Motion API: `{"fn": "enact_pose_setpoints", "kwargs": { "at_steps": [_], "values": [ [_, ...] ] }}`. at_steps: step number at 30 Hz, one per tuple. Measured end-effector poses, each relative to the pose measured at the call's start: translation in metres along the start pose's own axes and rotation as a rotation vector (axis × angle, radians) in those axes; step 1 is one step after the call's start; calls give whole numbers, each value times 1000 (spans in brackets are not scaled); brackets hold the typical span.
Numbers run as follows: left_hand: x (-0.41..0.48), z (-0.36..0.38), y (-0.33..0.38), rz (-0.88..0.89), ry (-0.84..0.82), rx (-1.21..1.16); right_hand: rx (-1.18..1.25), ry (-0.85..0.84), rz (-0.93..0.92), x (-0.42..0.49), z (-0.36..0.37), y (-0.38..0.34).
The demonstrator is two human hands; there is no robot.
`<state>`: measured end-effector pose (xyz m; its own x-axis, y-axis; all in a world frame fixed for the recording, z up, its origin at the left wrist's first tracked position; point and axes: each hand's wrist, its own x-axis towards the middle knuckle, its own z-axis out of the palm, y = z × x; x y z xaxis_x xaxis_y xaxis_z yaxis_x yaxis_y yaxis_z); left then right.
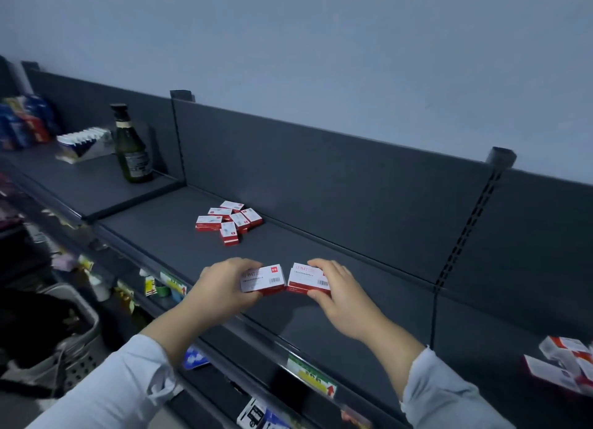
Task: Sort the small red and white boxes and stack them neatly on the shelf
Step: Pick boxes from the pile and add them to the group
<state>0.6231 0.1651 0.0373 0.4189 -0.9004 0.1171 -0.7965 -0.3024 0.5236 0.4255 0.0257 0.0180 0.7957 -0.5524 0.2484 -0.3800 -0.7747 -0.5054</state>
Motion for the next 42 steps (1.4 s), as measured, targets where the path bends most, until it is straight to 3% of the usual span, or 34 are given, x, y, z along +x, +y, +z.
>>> {"fn": "enact_pose_setpoints", "kwargs": {
  "at_steps": [13, 20, 42],
  "values": [
    [52, -36, -67, -98, 39, 2, 48, -77, -96, 104, 40, -8],
    [85, -47, -115, -61, 22, -29, 38, -60, -91, 146, 68, -19],
    [207, -89, -260, 286, -259, -167, -87, 166, 314, 230, 170, -80]
  ]
}}
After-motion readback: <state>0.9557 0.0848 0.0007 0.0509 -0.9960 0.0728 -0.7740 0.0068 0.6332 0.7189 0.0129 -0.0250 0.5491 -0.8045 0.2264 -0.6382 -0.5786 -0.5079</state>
